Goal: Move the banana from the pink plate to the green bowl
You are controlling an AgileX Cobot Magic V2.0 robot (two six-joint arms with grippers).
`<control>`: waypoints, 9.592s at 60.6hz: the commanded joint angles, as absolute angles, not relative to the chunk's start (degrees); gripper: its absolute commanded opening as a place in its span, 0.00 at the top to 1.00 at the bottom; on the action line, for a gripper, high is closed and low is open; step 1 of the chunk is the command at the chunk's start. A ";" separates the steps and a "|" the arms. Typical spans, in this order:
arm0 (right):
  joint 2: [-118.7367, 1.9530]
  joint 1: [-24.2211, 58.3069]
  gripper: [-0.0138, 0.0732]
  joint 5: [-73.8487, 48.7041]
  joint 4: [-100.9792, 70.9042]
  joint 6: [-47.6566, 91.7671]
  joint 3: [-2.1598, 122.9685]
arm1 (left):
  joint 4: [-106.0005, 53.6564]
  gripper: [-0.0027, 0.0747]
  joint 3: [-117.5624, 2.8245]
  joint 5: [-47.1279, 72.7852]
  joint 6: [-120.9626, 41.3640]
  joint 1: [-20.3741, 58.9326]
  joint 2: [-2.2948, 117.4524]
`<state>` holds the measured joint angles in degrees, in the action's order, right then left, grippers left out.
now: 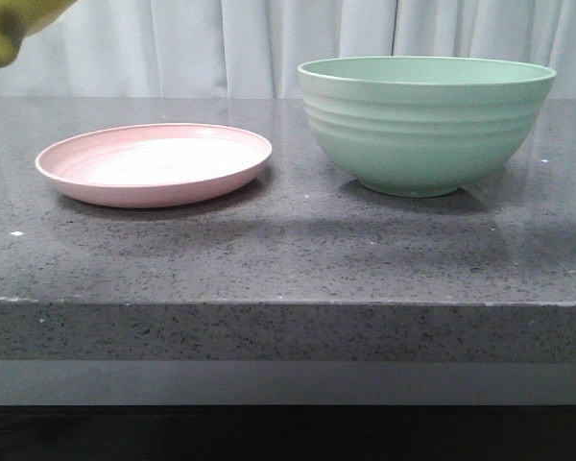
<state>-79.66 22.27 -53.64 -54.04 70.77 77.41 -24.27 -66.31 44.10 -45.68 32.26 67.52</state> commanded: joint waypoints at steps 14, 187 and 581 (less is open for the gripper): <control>-81.75 24.79 0.22 -53.56 -57.70 71.57 82.87 | -26.60 0.73 -67.95 39.99 -45.68 32.67 66.30; -96.41 0.06 0.25 -47.05 -53.15 48.27 88.63 | -25.65 0.24 -67.95 39.48 -45.59 32.67 66.30; -36.84 10.24 0.92 -45.21 -19.40 12.91 51.35 | -5.26 0.99 0.61 -3.69 1.01 4.35 -1.45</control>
